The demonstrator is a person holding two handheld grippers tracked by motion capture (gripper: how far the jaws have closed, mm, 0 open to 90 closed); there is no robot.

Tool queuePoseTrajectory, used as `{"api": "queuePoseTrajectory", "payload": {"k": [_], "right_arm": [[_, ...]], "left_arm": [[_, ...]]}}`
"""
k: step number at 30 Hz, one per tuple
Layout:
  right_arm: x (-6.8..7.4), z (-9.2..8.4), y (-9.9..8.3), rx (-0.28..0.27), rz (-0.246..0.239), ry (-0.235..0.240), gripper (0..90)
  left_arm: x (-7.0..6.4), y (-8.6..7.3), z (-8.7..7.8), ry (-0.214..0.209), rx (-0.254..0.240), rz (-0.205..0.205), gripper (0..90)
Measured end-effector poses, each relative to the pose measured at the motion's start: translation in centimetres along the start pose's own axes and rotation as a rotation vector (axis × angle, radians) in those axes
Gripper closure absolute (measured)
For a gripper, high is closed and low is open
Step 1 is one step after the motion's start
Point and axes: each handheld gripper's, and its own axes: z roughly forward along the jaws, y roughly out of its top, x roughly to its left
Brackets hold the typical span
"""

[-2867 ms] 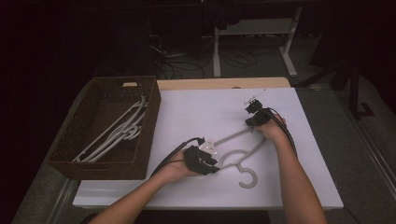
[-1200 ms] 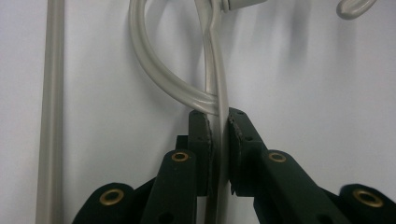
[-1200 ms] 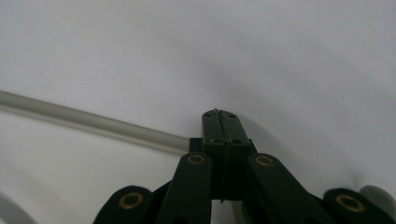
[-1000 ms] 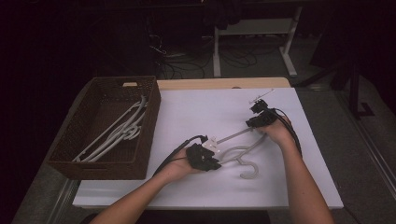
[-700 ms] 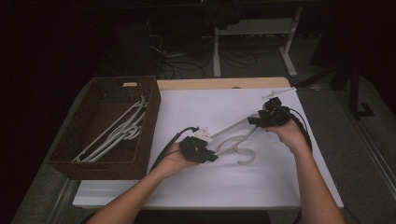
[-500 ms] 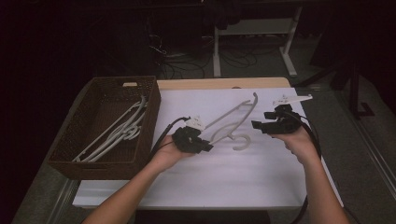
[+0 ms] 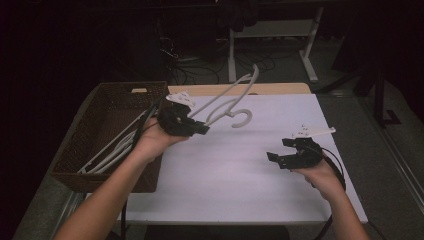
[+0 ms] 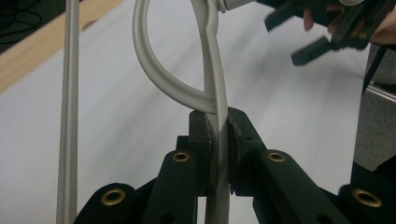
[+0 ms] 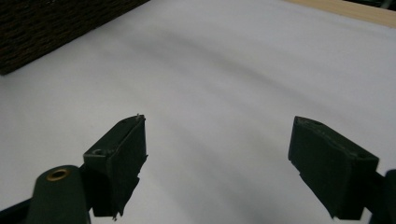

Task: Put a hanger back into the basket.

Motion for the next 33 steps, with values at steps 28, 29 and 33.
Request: {"api": "queuePoseTrajectory", "payload": {"k": [28, 29, 33], "right_arm": [[0.8, 0.8, -0.4, 0.033, -0.025, -0.03, 15.3], [0.8, 0.9, -0.4, 0.034, -0.025, -0.03, 15.3], [0.8, 1.0, -0.4, 0.037, -0.027, -0.029, 15.3]], "left_arm": [[8.1, -14.1, -14.1, 0.174, 0.015, -0.18, 81.9], [8.2, -14.5, -14.3, 0.175, 0.022, -0.186, 81.8], [8.4, -15.9, -14.5, 0.188, 0.035, -0.212, 81.8]]}}
